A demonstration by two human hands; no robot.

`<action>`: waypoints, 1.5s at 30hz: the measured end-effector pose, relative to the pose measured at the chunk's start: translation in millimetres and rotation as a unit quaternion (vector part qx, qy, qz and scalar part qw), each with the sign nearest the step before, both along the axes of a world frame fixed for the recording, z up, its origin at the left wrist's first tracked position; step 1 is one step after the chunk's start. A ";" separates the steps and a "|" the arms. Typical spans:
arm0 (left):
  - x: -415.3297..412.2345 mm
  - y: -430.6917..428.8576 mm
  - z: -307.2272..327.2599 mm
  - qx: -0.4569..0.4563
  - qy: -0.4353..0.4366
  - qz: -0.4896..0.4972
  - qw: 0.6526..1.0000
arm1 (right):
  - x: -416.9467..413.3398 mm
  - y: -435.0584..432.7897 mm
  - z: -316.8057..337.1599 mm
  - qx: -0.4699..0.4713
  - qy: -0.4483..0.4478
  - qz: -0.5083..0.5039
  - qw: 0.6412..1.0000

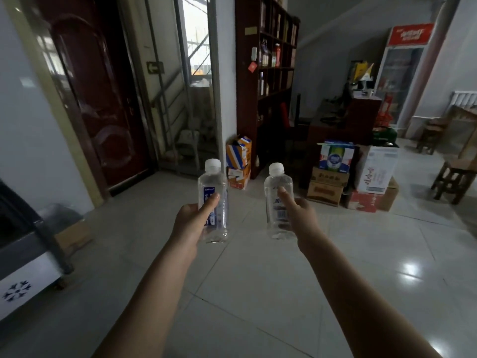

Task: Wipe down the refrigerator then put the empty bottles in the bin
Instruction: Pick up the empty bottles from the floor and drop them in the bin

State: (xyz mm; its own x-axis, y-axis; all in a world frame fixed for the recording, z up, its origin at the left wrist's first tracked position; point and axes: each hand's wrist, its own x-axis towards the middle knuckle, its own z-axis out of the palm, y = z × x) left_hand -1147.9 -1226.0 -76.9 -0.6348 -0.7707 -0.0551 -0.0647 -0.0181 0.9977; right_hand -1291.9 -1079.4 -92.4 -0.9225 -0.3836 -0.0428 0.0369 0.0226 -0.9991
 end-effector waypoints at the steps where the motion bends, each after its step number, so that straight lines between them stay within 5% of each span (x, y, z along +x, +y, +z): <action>1: -14.9 -14.3 -0.6 -0.002 -0.002 0.012 1.000 | -17.7 -18.2 -0.8 -0.001 0.001 0.013 1.000; 19: -183.8 -277.0 -7.8 0.016 -0.039 0.279 0.959 | -228.9 -363.0 -7.4 -0.006 -0.004 0.260 0.965; 27: -227.8 -451.5 -34.4 0.105 0.045 0.316 0.942 | -278.7 -552.6 -20.7 0.036 0.015 0.302 0.952; 45: -312.6 -736.7 -50.7 0.082 0.059 0.435 0.895 | -363.5 -907.2 -27.1 0.056 0.039 0.457 0.887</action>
State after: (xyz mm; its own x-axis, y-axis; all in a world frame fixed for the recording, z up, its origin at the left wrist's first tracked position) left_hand -1460.4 -1962.7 -127.6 0.1938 -0.9636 -0.1844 0.1496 -0.1568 0.9762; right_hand -1655.5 -1986.6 -119.5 -0.2293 -0.9703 -0.0768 -0.1172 0.1059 -0.9874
